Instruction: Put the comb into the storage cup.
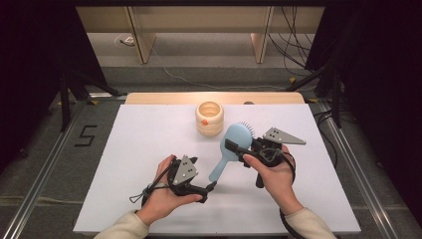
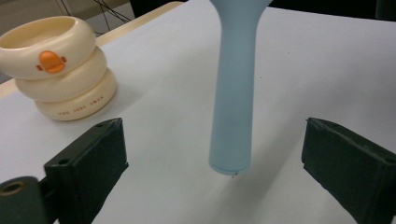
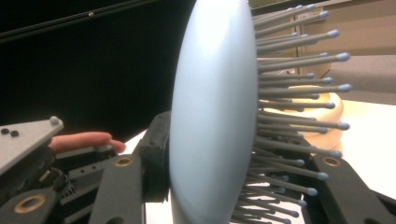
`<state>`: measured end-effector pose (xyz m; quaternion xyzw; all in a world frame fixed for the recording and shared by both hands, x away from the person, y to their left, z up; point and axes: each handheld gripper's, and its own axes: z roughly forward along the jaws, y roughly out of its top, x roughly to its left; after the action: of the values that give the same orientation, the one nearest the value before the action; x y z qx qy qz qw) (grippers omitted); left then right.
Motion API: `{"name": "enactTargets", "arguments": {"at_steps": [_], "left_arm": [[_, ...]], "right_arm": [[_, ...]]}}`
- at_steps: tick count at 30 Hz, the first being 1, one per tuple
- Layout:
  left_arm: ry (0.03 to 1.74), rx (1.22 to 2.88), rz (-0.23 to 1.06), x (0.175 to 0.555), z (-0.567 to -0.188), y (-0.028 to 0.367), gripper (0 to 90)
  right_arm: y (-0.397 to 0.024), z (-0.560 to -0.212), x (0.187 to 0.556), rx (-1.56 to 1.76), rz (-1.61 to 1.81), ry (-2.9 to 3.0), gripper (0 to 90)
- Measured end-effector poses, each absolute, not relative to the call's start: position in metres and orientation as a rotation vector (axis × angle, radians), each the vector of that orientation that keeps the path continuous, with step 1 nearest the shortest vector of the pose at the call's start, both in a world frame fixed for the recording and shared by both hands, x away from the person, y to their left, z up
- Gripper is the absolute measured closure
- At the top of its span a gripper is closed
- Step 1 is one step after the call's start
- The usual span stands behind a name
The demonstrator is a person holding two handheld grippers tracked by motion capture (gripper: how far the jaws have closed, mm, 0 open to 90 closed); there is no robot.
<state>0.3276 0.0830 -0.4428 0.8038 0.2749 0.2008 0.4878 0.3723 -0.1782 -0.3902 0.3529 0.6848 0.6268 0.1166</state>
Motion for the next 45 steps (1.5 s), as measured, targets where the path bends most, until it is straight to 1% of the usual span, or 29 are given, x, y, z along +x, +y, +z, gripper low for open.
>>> {"name": "enactTargets", "arguments": {"at_steps": [13,27,45], "left_arm": [[0.742,1.913,0.548,0.327,-0.443,0.116,5.3],[0.760,1.885,0.562,0.326,-0.444,0.133,5.2],[0.831,1.848,0.595,0.325,-0.452,0.158,5.1]], "right_arm": [[-0.180,-0.388,0.375,1.035,1.822,1.992,50.6],[-0.183,-0.384,0.378,1.039,1.806,1.979,50.6],[-0.189,-0.376,0.384,1.039,1.786,1.959,50.5]]}}
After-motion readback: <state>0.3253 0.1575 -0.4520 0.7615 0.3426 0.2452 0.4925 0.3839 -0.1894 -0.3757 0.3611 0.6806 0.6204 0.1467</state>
